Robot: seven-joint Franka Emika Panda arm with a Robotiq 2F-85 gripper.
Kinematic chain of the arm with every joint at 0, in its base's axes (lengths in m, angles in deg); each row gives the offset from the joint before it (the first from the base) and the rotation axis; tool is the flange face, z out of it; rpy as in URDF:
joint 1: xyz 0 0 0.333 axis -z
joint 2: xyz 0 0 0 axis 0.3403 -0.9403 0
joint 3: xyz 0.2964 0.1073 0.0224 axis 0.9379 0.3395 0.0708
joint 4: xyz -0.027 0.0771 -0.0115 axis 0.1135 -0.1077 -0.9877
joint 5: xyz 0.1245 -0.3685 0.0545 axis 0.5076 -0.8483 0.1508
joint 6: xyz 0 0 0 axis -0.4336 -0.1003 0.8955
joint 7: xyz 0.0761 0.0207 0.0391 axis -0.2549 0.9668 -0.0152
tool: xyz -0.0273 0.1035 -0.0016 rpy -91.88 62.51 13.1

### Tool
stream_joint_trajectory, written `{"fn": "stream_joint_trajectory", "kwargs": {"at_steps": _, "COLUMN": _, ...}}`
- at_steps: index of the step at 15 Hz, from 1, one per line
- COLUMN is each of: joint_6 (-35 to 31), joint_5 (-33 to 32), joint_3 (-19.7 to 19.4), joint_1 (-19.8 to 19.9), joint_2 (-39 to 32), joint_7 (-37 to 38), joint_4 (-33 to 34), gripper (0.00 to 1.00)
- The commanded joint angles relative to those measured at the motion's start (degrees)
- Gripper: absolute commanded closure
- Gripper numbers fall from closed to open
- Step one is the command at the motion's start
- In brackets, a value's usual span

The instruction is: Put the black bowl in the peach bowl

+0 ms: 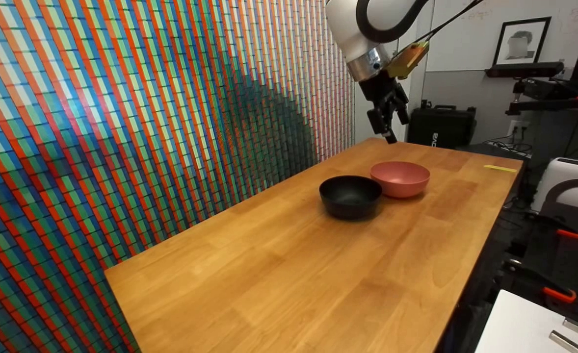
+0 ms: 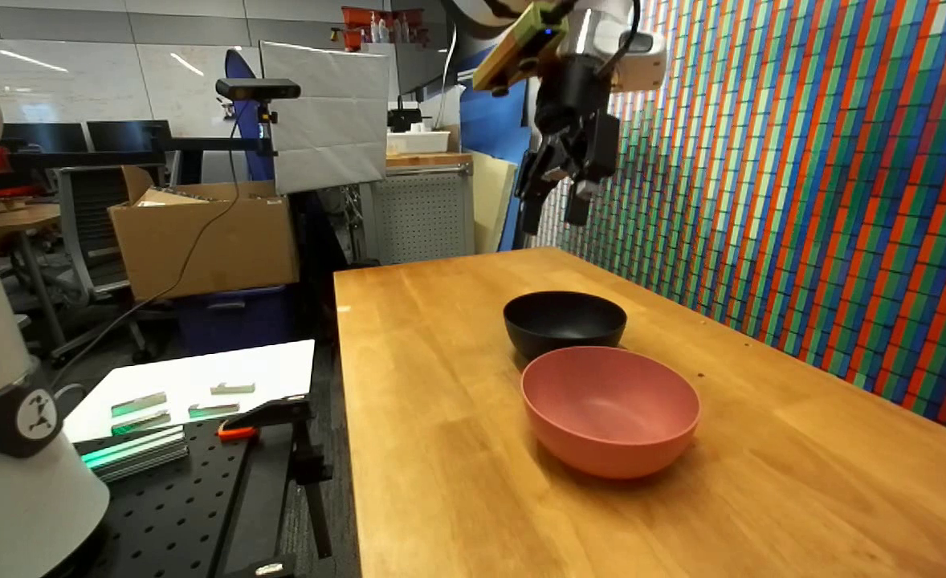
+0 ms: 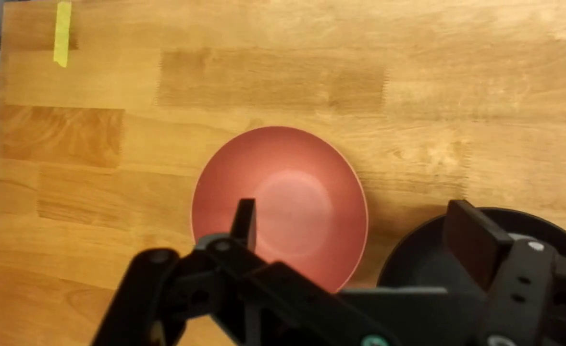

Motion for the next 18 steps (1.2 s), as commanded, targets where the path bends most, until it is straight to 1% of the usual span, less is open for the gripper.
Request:
{"fn": "stream_joint_trajectory", "kwargs": {"at_steps": 1, "joint_6": 1.01, "joint_5": -3.76, "joint_3": -0.48, "joint_1": -3.58, "joint_2": -6.51, "joint_7": 4.81, "joint_4": 3.28, "gripper": 0.00}}
{"fn": "stream_joint_trajectory", "kwargs": {"at_steps": 3, "joint_6": -0.37, "joint_5": -5.28, "joint_3": -0.86, "joint_1": -5.40, "joint_2": -8.12, "joint_7": 8.28, "joint_4": 3.02, "gripper": 0.00}}
{"fn": "stream_joint_trajectory", "kwargs": {"at_steps": 6, "joint_6": -5.62, "joint_5": -8.17, "joint_3": -1.61, "joint_1": -7.94, "joint_2": -7.90, "joint_7": 16.46, "joint_4": 1.43, "gripper": 0.00}}
{"fn": "stream_joint_trajectory", "kwargs": {"at_steps": 9, "joint_6": -9.45, "joint_5": -11.36, "joint_3": -2.62, "joint_1": -9.84, "joint_2": -8.59, "joint_7": 24.28, "joint_4": 1.07, "gripper": 0.00}}
{"fn": "stream_joint_trajectory", "kwargs": {"at_steps": 10, "joint_6": -9.04, "joint_5": -12.20, "joint_3": -2.80, "joint_1": -9.98, "joint_2": -8.97, "joint_7": 24.58, "joint_4": 1.45, "gripper": 0.00}}
{"fn": "stream_joint_trajectory", "kwargs": {"at_steps": 11, "joint_6": -8.06, "joint_5": -9.74, "joint_3": -1.82, "joint_1": -9.12, "joint_2": -8.40, "joint_7": 21.34, "joint_4": 1.04, "gripper": 0.00}}
{"fn": "stream_joint_trajectory", "kwargs": {"at_steps": 15, "joint_6": -8.14, "joint_5": -9.87, "joint_3": -1.84, "joint_1": -9.28, "joint_2": -8.61, "joint_7": 21.64, "joint_4": 0.97, "gripper": 0.00}}
{"fn": "stream_joint_trajectory", "kwargs": {"at_steps": 18, "joint_6": -11.74, "joint_5": -9.22, "joint_3": -3.09, "joint_1": -9.25, "joint_2": -10.27, "joint_7": 30.12, "joint_4": 0.53, "gripper": 0.00}}
